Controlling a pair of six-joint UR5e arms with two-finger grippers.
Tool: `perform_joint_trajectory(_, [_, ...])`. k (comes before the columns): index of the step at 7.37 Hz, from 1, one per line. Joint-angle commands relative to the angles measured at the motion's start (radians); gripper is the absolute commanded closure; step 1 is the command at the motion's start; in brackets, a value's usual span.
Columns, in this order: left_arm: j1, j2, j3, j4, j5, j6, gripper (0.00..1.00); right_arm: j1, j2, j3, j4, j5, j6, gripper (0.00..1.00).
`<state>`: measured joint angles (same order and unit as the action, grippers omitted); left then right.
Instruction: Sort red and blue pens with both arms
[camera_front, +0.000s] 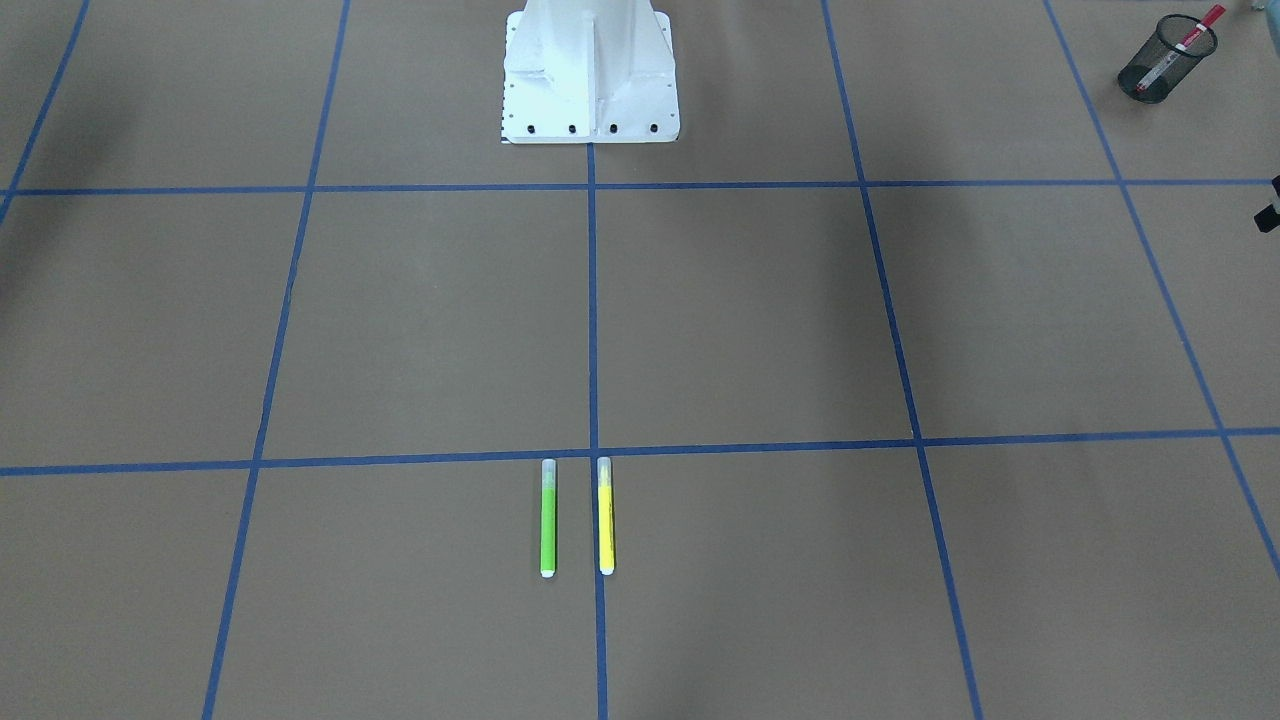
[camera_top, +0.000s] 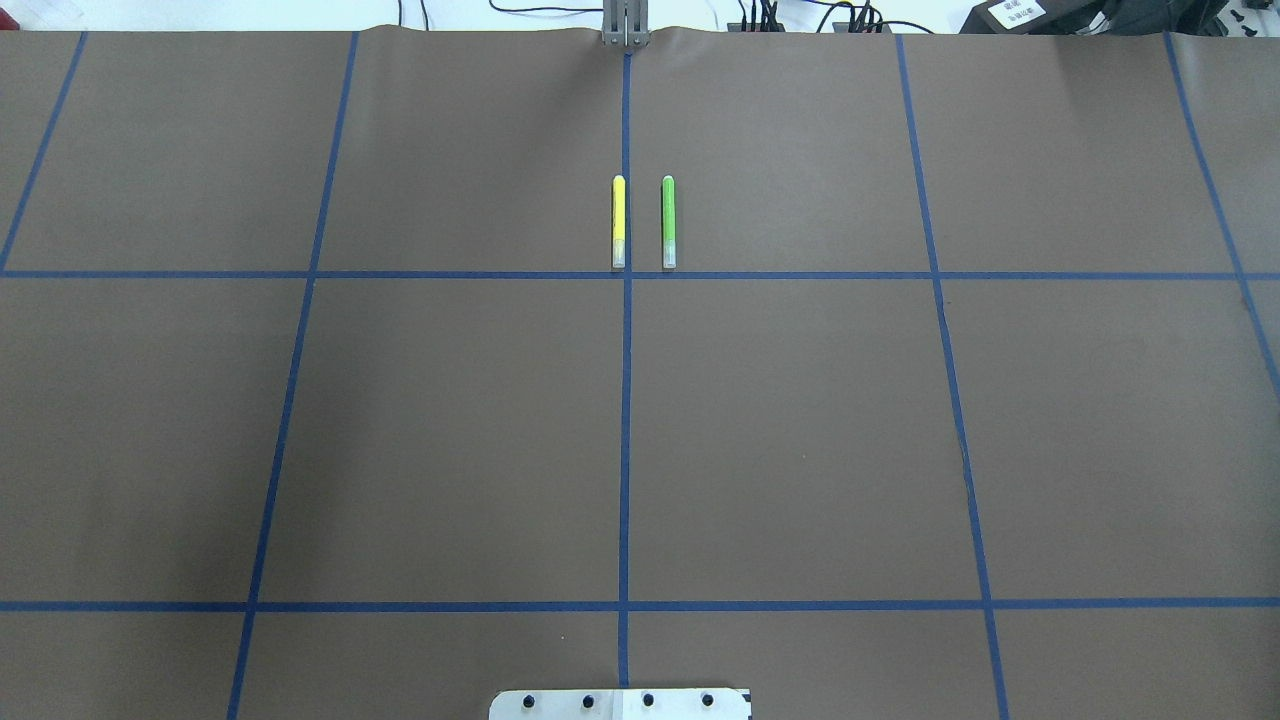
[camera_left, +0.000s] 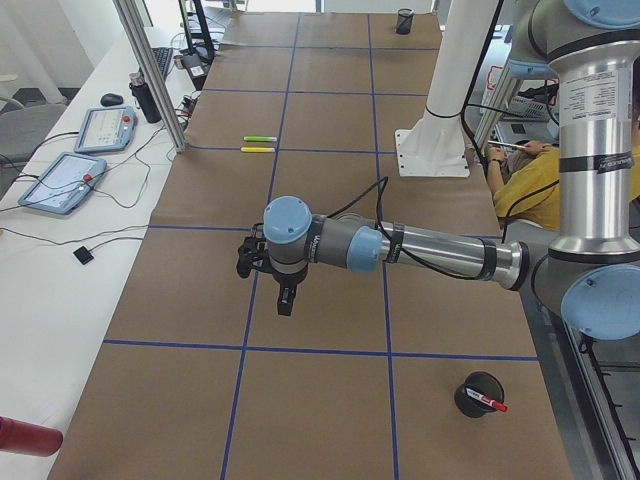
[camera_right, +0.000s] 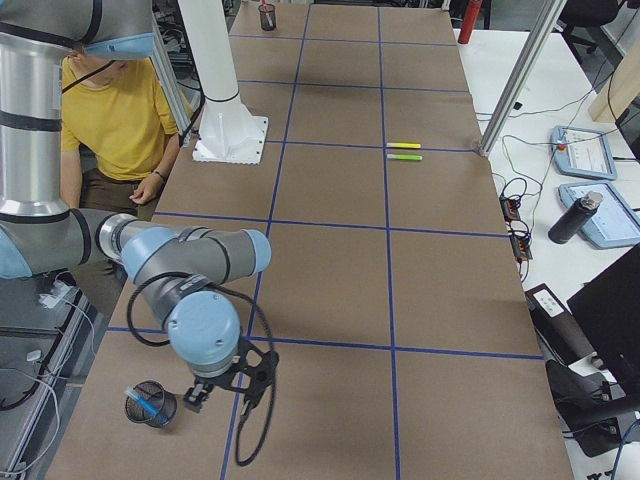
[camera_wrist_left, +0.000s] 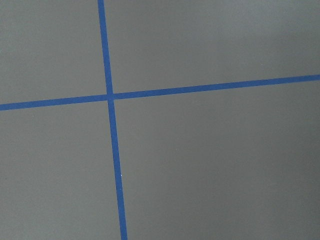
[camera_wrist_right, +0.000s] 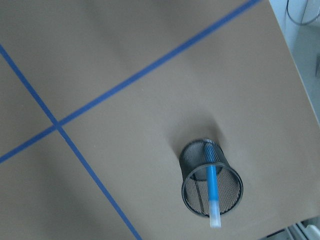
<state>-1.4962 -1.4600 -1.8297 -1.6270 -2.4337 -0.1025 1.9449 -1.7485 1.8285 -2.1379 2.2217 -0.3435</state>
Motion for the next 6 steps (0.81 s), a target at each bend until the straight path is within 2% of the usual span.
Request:
perform_joint_trajectory(1, [0.001, 0.006, 0.004, 0.002, 0.008, -0.002, 0.00, -0.263, 0.049, -0.003, 0.337, 0.042, 0.382, 0.00])
perform_joint_trajectory(3, [0.001, 0.007, 0.013, 0.006, 0.015, -0.002, 0.00, -0.482, 0.105, -0.015, 0.546, 0.020, 0.671, 0.00])
perform_joint_trajectory(4, [0.001, 0.010, 0.013, 0.006, 0.012, -0.002, 0.00, -0.538, 0.130, -0.021, 0.567, 0.009, 0.698, 0.00])
perform_joint_trajectory(6, [-0.002, 0.029, 0.010, 0.004, 0.001, 0.004, 0.00, -0.540, 0.129, -0.029, 0.566, 0.006, 0.672, 0.00])
